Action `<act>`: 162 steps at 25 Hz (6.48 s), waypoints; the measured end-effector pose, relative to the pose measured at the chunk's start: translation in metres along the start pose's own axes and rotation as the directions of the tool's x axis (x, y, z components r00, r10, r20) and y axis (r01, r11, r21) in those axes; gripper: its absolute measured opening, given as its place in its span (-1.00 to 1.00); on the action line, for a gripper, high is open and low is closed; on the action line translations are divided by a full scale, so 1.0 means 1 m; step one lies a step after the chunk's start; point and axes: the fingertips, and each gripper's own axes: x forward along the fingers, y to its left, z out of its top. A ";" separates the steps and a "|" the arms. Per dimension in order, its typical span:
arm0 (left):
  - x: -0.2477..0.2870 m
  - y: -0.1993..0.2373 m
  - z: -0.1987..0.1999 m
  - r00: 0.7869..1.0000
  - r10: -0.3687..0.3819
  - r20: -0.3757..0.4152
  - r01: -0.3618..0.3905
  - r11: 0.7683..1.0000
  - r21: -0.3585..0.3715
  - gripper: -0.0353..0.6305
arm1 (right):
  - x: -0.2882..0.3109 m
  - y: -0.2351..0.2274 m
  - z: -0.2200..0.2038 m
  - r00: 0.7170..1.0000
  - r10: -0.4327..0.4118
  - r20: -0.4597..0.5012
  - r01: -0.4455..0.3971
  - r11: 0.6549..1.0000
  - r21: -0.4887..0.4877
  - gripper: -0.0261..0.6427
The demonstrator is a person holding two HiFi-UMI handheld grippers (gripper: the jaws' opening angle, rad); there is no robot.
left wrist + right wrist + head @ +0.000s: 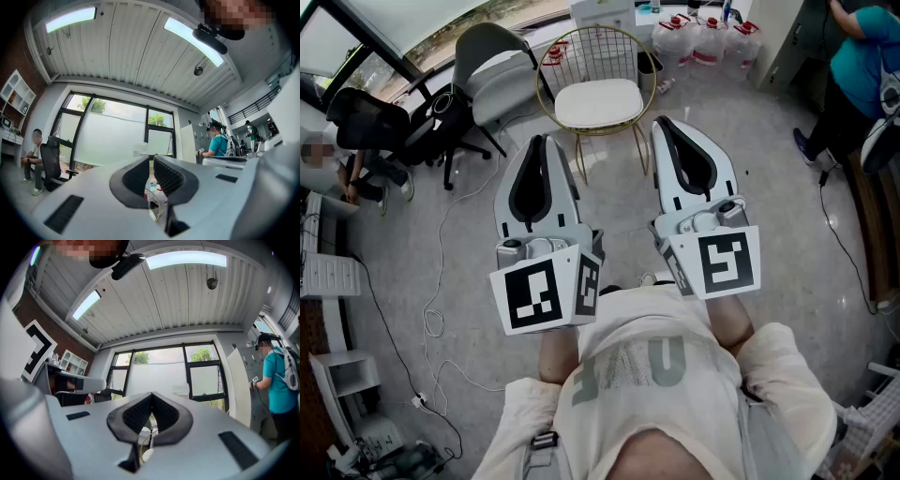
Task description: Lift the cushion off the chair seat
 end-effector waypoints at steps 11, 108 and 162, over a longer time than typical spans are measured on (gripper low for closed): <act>0.016 -0.007 -0.010 1.000 0.003 -0.013 -0.003 1.000 -0.018 -0.78 | 0.004 -0.026 -0.007 1.000 -0.003 -0.008 0.004 0.999 0.032 -0.88; 0.426 0.189 -0.554 0.970 0.030 -0.242 -0.243 0.199 -0.949 -0.18 | 0.447 -0.159 -0.454 0.801 0.446 -0.398 -0.319 0.882 0.346 -0.87; 0.373 0.140 -0.761 0.911 -0.012 -0.412 -0.408 -0.161 -0.898 -0.20 | 0.385 -0.141 -0.548 0.715 0.522 -0.465 -0.223 0.801 0.555 -0.87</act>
